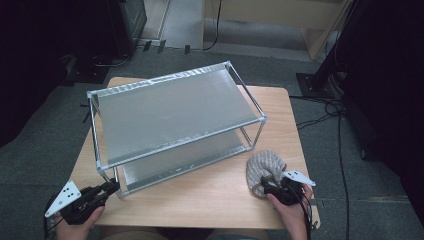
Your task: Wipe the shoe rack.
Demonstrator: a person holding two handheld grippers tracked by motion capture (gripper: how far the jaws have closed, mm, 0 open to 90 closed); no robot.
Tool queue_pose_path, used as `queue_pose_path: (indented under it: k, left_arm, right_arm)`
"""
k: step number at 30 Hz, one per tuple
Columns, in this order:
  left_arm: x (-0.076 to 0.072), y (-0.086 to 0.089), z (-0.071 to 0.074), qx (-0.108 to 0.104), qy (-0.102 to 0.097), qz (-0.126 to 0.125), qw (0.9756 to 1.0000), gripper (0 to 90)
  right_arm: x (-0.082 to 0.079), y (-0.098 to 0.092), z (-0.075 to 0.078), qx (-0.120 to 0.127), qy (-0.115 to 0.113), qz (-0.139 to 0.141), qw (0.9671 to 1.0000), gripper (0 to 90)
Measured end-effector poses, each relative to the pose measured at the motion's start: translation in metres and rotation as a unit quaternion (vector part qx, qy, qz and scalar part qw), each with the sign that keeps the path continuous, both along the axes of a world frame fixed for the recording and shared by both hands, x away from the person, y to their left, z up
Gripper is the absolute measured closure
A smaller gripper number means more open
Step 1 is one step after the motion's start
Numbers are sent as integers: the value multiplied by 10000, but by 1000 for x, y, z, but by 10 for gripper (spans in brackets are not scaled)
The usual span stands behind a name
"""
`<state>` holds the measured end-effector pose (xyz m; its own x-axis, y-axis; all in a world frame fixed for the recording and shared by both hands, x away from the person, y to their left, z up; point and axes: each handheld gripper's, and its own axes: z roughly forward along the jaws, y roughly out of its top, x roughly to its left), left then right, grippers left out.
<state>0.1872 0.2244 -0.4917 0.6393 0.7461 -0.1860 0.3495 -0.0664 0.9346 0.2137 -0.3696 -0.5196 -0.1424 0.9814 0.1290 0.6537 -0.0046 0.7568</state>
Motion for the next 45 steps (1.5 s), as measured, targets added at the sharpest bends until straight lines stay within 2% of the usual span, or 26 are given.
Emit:
queue_pose_path:
  k: [5,7,9,12,14,16,18,19,20,21,23,24,25,26,27,29,32,35,36,37,39,41,45]
  left_arm:
    - [1,2,-1,-26,19,-73,10000,772]
    - [0,2,-1,36,2,-75,10000,777]
    - [0,0,1,133,-37,-191,9997,783]
    - [0,-2,2,288,-82,-362,9989,791]
    - [0,-2,2,281,-82,-443,9986,793]
    - [-1,-2,2,303,-82,-524,9981,794]
    - [-3,0,4,371,-65,-582,9976,796]
    - [-4,1,5,410,-24,-646,9971,796]
    - [-4,1,5,410,-24,-646,9971,795]
    - [-4,1,5,388,12,-633,9972,795]
    - [-5,0,5,322,88,-582,9977,792]
    - [-5,0,6,324,113,-553,9979,792]
    - [-5,-1,7,365,121,-532,9978,793]
    - [-6,-2,7,442,92,-500,9977,793]
    - [-8,-3,8,512,87,-452,9976,796]
    - [-12,-3,9,533,103,-392,9978,797]
    - [-13,0,7,439,100,-385,9982,796]
    - [-14,0,8,545,53,-396,9977,798]
    - [-14,1,8,546,41,-413,9976,800]
    - [-15,2,7,500,58,-435,9978,799]
    - [-14,4,7,505,56,-488,9975,799]
    - [-14,5,7,487,66,-517,9975,798]
    - [-14,5,7,475,78,-534,9974,798]
  right_arm:
    - [1,7,-1,-181,25,-171,9997,234]
    - [0,8,-1,-238,-14,-185,9995,277]
    - [-1,7,-1,-216,-64,-191,9996,359]
    - [-3,7,0,-108,-109,-80,9999,504]
    - [-3,5,-1,20,-143,-71,9999,574]
    - [-3,4,0,172,-133,-141,9997,630]
    - [-2,2,2,208,-169,-151,9995,668]
    - [-2,6,6,97,-244,-236,9994,702]
    - [-2,6,6,97,-244,-236,9994,702]
    - [-2,8,10,-8,-331,-226,9992,708]
    - [-1,14,21,46,-541,-246,9982,715]
    - [-1,16,28,77,-679,-259,9973,716]
    - [-1,20,42,203,-992,-288,9944,717]
    - [-1,20,42,203,-992,-288,9944,717]
    - [-1,22,49,269,-1128,-327,9927,716]
    - [-1,24,62,301,-1408,-379,9889,715]
    - [0,25,82,366,-1777,-405,9826,712]
    - [1,26,104,350,-2157,-496,9746,710]
    - [1,26,109,392,-2243,-529,9723,707]
    - [2,26,112,388,-2265,-534,9718,703]
    - [10,26,111,331,-2140,-496,9750,696]
    - [20,25,99,310,-1894,-529,9800,696]
    - [39,28,58,188,-1051,-562,9927,696]
